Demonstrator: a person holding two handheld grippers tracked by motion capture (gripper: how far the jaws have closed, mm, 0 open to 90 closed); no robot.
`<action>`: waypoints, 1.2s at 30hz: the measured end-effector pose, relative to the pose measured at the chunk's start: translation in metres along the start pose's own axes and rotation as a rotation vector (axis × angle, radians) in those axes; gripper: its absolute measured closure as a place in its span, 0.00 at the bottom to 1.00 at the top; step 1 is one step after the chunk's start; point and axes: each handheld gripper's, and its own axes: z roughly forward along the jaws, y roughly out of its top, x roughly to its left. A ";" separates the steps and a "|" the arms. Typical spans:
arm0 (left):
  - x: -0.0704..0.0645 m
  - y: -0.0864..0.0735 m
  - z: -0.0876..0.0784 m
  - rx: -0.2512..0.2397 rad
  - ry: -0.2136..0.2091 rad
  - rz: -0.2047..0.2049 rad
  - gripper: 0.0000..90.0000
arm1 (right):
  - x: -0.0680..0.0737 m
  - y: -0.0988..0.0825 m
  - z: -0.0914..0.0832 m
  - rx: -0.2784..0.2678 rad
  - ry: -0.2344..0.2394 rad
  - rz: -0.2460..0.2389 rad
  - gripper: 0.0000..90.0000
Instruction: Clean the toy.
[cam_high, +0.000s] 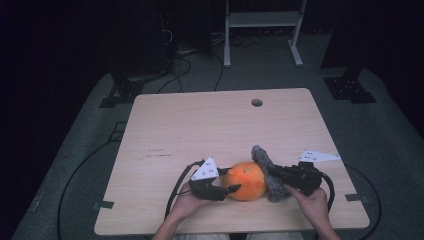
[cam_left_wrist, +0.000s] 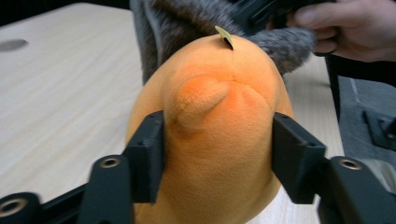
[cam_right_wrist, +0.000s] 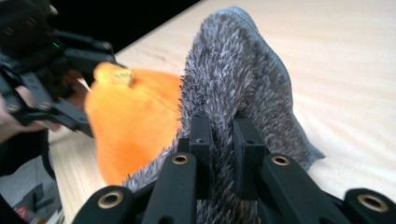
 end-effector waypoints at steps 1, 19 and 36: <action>-0.001 0.003 -0.001 -0.007 0.014 0.002 0.50 | 0.005 0.004 -0.003 -0.024 0.010 -0.014 0.89; -0.010 0.011 -0.001 0.010 0.036 0.027 0.54 | 0.020 0.006 0.009 0.004 0.011 -0.077 0.89; -0.007 0.007 -0.002 -0.025 -0.032 0.030 0.30 | 0.028 0.003 0.012 -0.004 0.051 -0.108 0.89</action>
